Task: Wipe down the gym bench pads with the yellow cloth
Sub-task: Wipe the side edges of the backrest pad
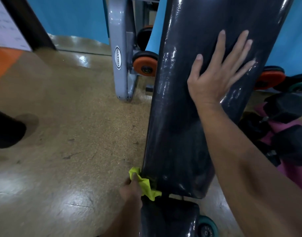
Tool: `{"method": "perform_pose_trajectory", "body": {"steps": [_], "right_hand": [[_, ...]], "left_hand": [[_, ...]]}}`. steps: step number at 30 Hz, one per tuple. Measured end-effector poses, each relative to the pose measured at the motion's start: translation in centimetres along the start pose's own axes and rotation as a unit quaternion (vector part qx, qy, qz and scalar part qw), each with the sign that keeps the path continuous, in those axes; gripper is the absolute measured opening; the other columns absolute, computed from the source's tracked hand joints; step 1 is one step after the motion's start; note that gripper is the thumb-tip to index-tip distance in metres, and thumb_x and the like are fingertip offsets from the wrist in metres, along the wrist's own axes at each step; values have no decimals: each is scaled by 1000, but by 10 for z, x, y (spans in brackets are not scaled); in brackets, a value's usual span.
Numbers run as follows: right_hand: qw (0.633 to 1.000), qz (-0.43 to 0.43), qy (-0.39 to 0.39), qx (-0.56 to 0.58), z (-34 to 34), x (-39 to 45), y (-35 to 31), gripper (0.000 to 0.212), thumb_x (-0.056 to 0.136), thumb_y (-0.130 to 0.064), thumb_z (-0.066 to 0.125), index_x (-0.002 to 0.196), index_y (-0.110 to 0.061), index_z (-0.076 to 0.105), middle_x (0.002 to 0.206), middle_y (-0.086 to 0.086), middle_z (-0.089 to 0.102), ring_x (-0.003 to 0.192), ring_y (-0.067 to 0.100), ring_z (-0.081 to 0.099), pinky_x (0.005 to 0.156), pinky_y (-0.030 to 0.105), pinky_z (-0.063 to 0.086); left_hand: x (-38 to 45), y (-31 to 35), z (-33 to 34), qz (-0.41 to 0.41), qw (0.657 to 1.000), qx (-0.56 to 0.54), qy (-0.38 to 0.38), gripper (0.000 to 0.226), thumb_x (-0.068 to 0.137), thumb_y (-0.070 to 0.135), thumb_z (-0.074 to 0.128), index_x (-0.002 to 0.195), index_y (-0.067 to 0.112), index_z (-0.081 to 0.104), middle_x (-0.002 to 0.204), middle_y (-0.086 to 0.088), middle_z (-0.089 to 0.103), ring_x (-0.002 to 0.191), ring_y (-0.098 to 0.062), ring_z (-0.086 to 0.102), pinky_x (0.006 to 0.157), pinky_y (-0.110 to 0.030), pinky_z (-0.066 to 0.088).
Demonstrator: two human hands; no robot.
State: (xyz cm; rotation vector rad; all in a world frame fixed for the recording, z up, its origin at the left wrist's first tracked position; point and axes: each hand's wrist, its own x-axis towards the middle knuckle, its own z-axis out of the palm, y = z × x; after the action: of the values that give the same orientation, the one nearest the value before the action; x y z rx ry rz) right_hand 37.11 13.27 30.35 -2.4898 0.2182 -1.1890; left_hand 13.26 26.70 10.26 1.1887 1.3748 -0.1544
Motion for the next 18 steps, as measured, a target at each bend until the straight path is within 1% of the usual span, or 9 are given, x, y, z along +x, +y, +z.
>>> {"method": "perform_pose_trajectory", "body": {"steps": [2,3,5,8,10,11,14,15,18], "right_hand": [[1000,-12,-6,-22,4,-3,4,62,98,-43,45,156,-19,40,164,26,25,154,44,20,122,67,9],[1000,-15,-4,-25,5,-3,5,62,99,-43,45,156,-19,39,164,27,25,153,45,20,122,67,9],[999,-16,9,-39,6,-3,5,62,100,-43,44,156,-18,39,162,28,26,153,45,22,121,68,11],[998,-16,20,-51,9,-4,5,61,101,-42,45,156,-16,41,161,29,29,152,46,25,121,68,13],[998,-18,26,-57,11,-4,5,60,102,-41,44,155,-15,41,160,30,30,151,47,26,121,68,14],[998,-18,29,-59,12,-4,5,59,102,-41,44,155,-14,42,160,30,31,151,47,26,121,68,14],[998,-20,34,-58,13,-4,5,59,102,-41,43,155,-13,42,159,32,31,150,48,27,121,68,14],[998,-19,33,-57,13,-3,5,60,102,-41,42,155,-13,41,159,32,31,150,48,26,121,67,13],[998,-20,26,-53,12,-2,4,60,102,-41,41,156,-13,40,160,32,29,151,48,24,121,66,11]], "left_hand": [[7,10,3,22,999,21,-11,40,102,38,56,129,10,65,125,-14,66,107,-30,62,84,-35,42],[7,17,7,27,999,17,-24,43,101,43,56,132,15,64,129,-12,65,115,-32,61,92,-37,45],[14,24,17,9,999,0,-46,49,97,51,57,135,20,63,134,-9,62,122,-34,58,106,-49,44],[18,33,27,-53,991,-65,-102,55,87,63,52,117,21,72,121,-9,68,113,-34,61,106,-55,43],[8,42,23,-82,981,-118,-129,44,96,46,45,95,15,76,102,-13,73,99,-31,65,101,-48,46],[8,45,20,-92,979,-135,-121,40,98,37,43,91,12,74,101,-16,73,98,-32,65,100,-47,48],[19,42,16,-96,986,-87,-104,28,92,27,49,102,9,68,114,-21,68,109,-37,64,103,-55,48],[46,26,20,-107,986,-82,-101,29,87,27,54,107,10,66,117,-21,67,109,-38,63,102,-57,49],[49,30,18,-93,990,22,-108,65,69,49,68,120,9,64,119,-14,66,109,-34,64,100,-53,50]]}}
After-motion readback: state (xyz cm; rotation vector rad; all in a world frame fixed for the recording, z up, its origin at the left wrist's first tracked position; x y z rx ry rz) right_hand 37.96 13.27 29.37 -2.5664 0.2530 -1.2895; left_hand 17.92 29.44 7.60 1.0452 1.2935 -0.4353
